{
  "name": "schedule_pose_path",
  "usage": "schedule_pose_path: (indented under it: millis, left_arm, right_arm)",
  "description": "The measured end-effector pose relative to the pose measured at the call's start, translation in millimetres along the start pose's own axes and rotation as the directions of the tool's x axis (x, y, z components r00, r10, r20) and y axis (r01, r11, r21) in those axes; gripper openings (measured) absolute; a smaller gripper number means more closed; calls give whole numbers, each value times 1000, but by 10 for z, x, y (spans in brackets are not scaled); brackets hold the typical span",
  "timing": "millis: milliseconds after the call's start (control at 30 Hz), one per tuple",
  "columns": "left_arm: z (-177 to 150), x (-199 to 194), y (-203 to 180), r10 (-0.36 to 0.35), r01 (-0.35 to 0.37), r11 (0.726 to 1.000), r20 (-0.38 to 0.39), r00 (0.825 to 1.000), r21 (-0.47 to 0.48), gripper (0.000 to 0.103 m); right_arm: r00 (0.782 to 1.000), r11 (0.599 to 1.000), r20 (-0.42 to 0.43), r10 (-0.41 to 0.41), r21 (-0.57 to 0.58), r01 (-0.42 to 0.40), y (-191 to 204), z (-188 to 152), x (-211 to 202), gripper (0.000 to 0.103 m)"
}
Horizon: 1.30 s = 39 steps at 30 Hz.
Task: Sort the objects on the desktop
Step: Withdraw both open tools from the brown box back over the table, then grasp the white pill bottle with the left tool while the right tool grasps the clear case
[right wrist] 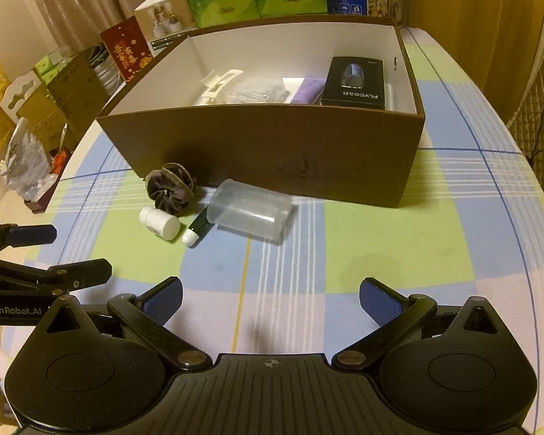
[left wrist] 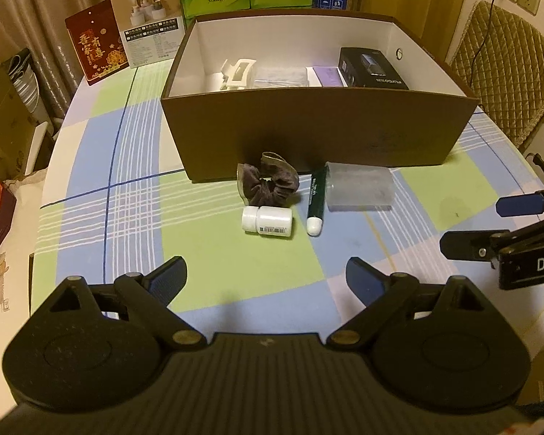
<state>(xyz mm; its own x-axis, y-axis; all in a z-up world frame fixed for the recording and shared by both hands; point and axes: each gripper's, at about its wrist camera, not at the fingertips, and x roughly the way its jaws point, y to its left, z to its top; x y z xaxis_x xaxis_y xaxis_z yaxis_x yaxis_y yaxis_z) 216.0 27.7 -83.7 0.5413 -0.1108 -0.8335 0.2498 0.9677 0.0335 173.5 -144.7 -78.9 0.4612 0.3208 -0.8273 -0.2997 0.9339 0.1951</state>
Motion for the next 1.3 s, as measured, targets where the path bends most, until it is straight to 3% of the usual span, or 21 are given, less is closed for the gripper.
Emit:
schedule_pose_path:
  millis: [933,1300]
  left_arm:
    - [272,839,128,-72,78,988,-50,996,132,75]
    - [329,1056,159,-104,113,981,-61,993,158,60]
  right_arm:
    - [997,989,-21,-78,128,80,-225,198,477,101]
    - [996,990,-18,-91,108,92,-241,264,541,101]
